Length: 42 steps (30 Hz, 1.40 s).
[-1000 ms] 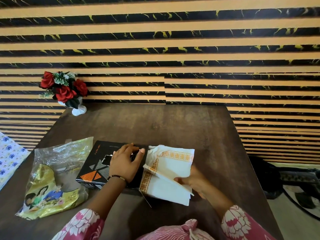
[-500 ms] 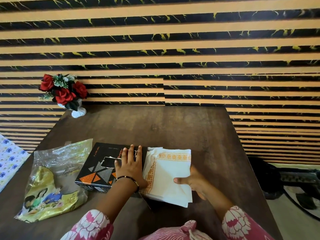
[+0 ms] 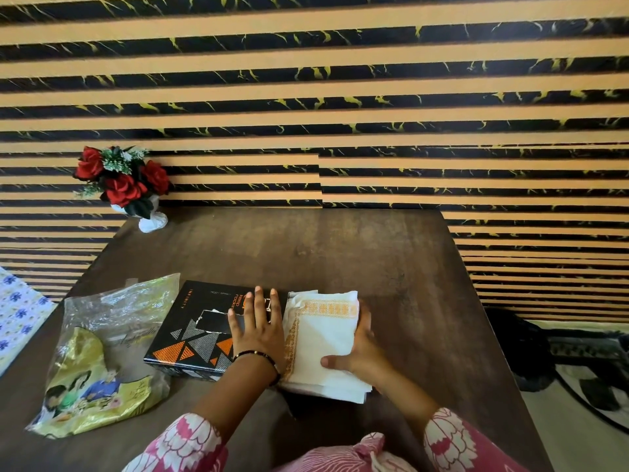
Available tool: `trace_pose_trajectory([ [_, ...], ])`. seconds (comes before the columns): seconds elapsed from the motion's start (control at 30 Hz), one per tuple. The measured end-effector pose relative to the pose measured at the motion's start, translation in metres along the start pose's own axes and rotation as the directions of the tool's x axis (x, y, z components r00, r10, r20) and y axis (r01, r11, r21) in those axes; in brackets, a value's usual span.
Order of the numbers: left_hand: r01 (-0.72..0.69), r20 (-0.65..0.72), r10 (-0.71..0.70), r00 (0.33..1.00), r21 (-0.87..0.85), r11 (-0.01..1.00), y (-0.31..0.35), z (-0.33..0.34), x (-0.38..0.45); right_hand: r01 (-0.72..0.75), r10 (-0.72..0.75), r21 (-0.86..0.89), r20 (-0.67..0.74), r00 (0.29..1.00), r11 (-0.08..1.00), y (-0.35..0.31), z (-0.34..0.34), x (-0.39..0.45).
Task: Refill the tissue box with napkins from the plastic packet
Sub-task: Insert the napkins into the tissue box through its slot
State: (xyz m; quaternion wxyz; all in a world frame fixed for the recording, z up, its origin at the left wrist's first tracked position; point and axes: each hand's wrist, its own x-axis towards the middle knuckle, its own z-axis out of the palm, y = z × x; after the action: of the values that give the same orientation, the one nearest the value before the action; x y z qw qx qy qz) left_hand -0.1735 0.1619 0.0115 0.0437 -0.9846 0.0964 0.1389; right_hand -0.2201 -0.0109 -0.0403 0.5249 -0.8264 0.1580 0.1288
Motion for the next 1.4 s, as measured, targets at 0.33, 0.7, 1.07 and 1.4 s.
trace_pose_trajectory([
  [0.33, -0.169, -0.19, 0.133, 0.973, -0.188, 0.968, -0.031, -0.003, 0.009, -0.12, 0.169, 0.391, -0.095, 0.981, 0.913, -0.005, -0.011, -0.003],
  [0.7, -0.235, -0.36, 0.117, 0.925, -0.302, 0.924, -0.036, 0.013, 0.001, -0.044, 0.023, 0.256, 0.085, 0.996, 0.966, -0.008, -0.022, -0.002],
  [1.07, -0.242, -0.371, 0.131, 0.92, -0.274, 0.931, -0.037, 0.016, -0.002, 0.019, -0.041, 0.192, 0.11, 0.993, 0.981, -0.009, -0.018, 0.002],
  [1.4, -0.237, -0.368, 0.121, 0.922, -0.288, 0.928, -0.036, 0.015, 0.0, -0.169, 0.235, 0.601, -0.032, 0.972, 0.782, 0.007, -0.007, 0.002],
])
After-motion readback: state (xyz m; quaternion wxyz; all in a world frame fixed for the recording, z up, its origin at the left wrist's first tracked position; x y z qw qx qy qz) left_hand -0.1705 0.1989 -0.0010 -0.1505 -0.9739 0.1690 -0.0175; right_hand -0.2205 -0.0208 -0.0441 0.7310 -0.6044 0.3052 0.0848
